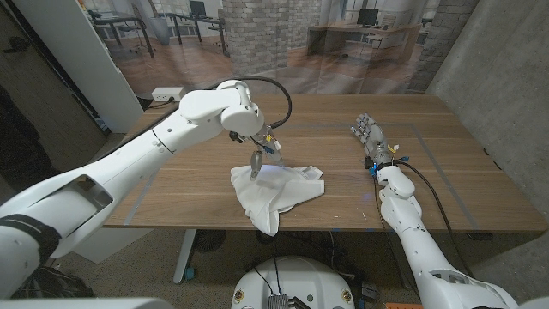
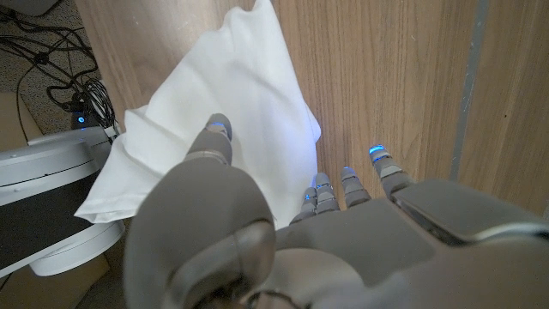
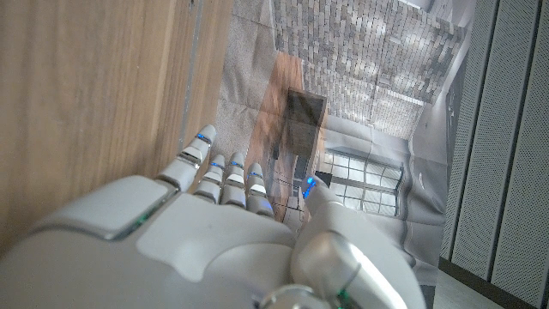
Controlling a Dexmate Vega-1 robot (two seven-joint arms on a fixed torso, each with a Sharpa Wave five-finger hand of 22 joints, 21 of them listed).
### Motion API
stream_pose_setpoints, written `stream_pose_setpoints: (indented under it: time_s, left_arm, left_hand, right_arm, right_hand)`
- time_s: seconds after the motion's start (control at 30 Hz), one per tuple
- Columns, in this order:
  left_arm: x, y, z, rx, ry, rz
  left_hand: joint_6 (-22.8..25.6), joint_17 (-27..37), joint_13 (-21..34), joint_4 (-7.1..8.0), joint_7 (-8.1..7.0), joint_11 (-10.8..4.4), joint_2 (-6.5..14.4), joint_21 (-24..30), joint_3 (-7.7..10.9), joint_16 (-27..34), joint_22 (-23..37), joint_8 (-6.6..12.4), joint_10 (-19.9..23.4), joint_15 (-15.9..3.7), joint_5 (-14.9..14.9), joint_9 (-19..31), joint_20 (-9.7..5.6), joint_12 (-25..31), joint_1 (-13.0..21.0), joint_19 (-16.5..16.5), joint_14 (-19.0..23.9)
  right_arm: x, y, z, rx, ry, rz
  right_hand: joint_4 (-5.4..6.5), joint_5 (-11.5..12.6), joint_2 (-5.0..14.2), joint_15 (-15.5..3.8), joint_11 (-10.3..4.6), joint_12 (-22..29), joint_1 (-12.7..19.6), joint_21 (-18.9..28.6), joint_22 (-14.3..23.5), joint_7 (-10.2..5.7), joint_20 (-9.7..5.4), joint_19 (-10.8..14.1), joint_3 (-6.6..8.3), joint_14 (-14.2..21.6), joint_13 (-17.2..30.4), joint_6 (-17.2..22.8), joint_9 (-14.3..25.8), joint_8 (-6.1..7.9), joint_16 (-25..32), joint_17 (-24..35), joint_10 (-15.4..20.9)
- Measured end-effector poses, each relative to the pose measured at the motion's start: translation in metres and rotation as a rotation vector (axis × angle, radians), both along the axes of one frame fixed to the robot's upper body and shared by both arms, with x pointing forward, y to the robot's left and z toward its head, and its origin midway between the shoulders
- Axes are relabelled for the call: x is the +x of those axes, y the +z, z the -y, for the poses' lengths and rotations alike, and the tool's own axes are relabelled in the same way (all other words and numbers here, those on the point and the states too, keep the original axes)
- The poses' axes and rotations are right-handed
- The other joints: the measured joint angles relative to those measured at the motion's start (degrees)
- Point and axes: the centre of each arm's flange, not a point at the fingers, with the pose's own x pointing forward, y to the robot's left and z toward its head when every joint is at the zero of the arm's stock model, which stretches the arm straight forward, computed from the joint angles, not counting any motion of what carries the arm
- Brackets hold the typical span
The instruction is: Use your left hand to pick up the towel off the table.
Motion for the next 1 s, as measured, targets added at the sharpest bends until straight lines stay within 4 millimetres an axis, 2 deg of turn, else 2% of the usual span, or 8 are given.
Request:
stream_pose_setpoints:
  time_s: [0.47, 0.8, 1.0]
  left_arm:
    - [-0.003, -0.009, -0.005, 0.027, -0.043, 0.055]
    - [-0.004, -0.024, -0.013, 0.045, -0.074, 0.096]
    - [-0.002, -0.032, -0.016, 0.061, -0.108, 0.132]
  left_hand:
    - [-1.05, 1.0, 1.12, 0.29, 0.97, 0.7, 0.68, -0.4, -0.78, 1.04, 0.27, 0.0, -0.12, 0.49, 0.39, 0.27, 0.08, 1.43, -0.68, -1.38, 0.5]
    - [-2.27, 4.18, 4.76, 0.93, 1.02, 2.97, 3.06, -1.46, -1.42, 1.6, 1.28, -0.23, -5.11, 2.1, 0.88, 1.5, 1.03, 2.96, -0.86, -5.65, -1.47]
    - [-2.27, 6.56, 7.76, 1.23, 1.02, 3.11, 4.26, -1.46, -1.73, 2.93, 2.09, 0.01, -5.26, 1.98, 1.21, 2.61, 1.35, 5.24, -0.91, -6.23, -1.98]
  right_arm:
    - [-0.004, -0.005, 0.0, 0.0, -0.005, -0.005]
    - [-0.005, -0.007, 0.001, 0.001, -0.017, -0.015]
    - [-0.005, -0.007, 0.0, -0.002, -0.021, -0.017]
  right_hand:
    - [0.0, 0.0, 0.0, 0.0, 0.0, 0.0, 0.0, 0.0, 0.0, 0.0, 0.01, 0.0, 0.0, 0.0, -0.01, 0.0, 0.0, 0.0, 0.0, 0.01, -0.01]
    - [0.0, 0.0, 0.0, 0.0, 0.0, 0.0, 0.0, 0.0, 0.0, -0.23, 0.21, 0.2, 0.0, 0.0, -0.01, 0.23, 0.0, 0.0, 0.0, 0.01, -0.01]
    - [-0.01, 0.0, 0.0, 0.0, 0.0, 0.0, 0.0, 0.0, 0.0, -0.34, 0.21, 0.2, -0.01, 0.0, -0.01, 0.3, 0.0, 0.0, 0.0, 0.01, -0.01]
